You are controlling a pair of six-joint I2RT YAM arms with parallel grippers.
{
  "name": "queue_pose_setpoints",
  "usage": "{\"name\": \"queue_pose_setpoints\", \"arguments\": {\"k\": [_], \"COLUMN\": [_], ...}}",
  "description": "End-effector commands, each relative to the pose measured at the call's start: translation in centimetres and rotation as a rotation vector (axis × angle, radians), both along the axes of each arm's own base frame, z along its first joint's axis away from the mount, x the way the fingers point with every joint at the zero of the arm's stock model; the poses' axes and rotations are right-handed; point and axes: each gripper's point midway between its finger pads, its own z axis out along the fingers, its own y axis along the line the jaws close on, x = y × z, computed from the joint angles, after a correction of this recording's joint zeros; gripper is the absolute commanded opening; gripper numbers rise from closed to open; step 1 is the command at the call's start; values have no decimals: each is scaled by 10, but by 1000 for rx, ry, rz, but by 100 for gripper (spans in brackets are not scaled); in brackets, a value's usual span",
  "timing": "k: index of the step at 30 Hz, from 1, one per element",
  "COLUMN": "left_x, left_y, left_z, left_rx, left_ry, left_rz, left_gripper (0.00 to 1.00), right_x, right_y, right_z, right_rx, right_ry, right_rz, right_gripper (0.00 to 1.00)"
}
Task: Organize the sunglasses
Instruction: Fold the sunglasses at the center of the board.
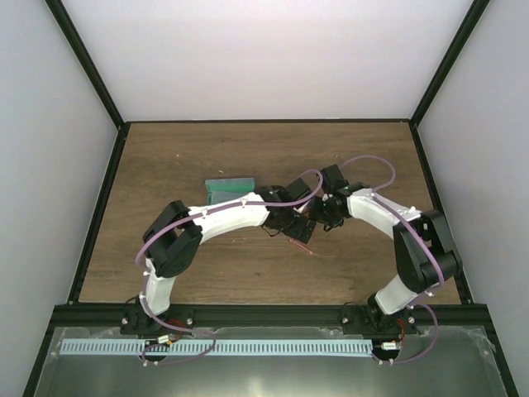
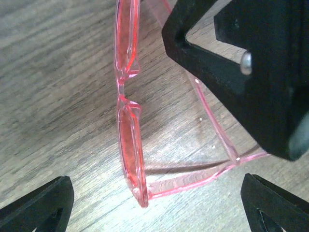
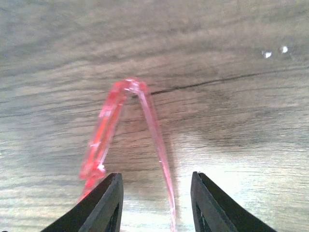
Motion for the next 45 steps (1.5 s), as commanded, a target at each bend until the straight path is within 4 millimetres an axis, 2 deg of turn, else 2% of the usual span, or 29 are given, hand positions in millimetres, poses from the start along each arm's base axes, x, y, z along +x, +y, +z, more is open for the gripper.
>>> {"name": "queue_pose_setpoints", "arguments": {"k": [1, 4, 7, 13, 20, 24, 38, 45], "left_x": [14, 27, 37, 50, 41, 33, 8, 6], "left_y": [11, 34, 55, 71, 65, 64, 48, 42], "left_z": [25, 24, 15, -5, -29, -39, -62, -61], "left_rx": [-33, -35, -15, 8, 41, 84, 133, 127], "left_ry": [-111, -109, -91, -55, 9, 9, 52, 52], "left_rz": [-5, 65, 112, 140, 76, 47, -9, -19], "left_gripper": [96, 95, 93, 93, 96, 96, 97, 97], "right_x": [13, 9, 2, -10, -28, -35, -29, -28], "right_y": [2, -4, -16, -20, -21, -12, 30, 44], "right_z": [37, 34, 25, 8, -18, -28, -36, -36], "right_rx": [0, -15, -63, -68, -59, -14, 29, 68], "right_ry": [-127, -120, -96, -53, 28, 57, 80, 88], "right_rz": [7, -16, -60, -83, -100, -98, -18, 5], "right_gripper": [40, 39, 31, 21, 13, 12, 11, 11]}}
